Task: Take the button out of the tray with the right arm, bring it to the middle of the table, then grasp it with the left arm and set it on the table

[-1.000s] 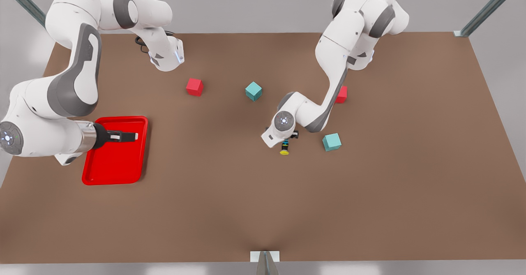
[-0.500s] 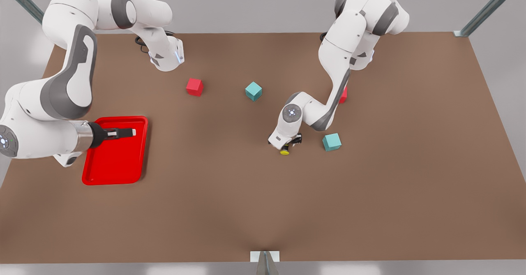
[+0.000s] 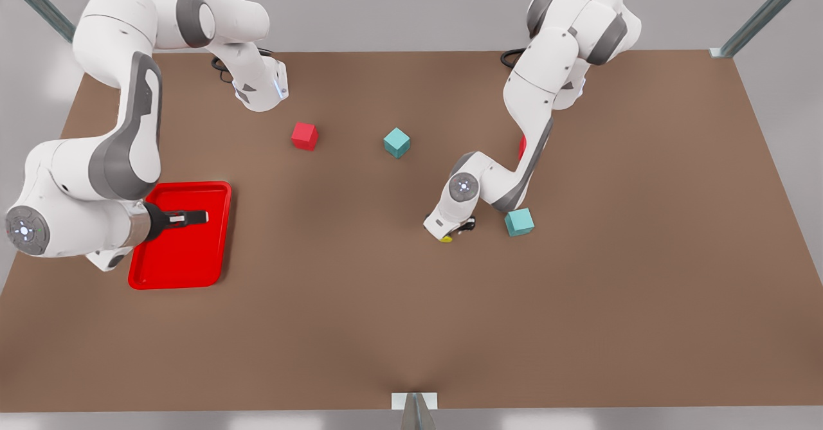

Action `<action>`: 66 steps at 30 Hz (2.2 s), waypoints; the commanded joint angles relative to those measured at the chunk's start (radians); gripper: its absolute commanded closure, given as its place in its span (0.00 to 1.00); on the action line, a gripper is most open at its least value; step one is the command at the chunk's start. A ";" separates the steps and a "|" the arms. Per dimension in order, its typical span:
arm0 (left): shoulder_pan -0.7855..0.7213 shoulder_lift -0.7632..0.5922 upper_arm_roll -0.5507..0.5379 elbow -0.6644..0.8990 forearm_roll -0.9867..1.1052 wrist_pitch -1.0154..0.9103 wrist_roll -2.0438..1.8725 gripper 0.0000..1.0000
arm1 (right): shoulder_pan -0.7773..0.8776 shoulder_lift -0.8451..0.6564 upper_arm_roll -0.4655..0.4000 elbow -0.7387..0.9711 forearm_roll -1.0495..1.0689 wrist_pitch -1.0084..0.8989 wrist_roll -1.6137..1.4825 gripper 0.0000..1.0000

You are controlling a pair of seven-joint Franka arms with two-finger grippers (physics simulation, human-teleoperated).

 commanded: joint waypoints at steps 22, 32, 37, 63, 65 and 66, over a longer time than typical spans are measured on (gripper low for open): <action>-0.004 0.007 0.000 0.017 -0.001 -0.014 0.080 0.59 | 0.003 -0.025 -0.001 0.009 -0.096 -0.089 -0.072 0.00; -0.007 0.012 0.006 0.310 0.373 -0.420 -1.179 0.59 | -0.011 -0.022 0.000 0.002 -0.090 -0.089 -0.075 0.00; -0.028 0.014 0.029 0.344 0.786 -0.583 -1.732 0.59 | -0.014 -0.022 0.000 0.002 -0.080 -0.089 -0.075 0.00; -0.105 0.409 0.026 0.397 1.381 -0.911 -2.419 0.59 | -0.031 -0.022 0.000 0.003 -0.073 -0.089 -0.072 0.00; -0.105 0.416 0.026 0.397 1.383 -0.911 -2.419 0.59 | -0.030 -0.021 0.000 0.003 -0.073 -0.090 -0.072 0.00; -0.105 0.416 0.026 0.397 1.384 -0.911 -2.416 0.46 | -0.030 -0.022 0.000 0.003 -0.073 -0.090 -0.072 0.00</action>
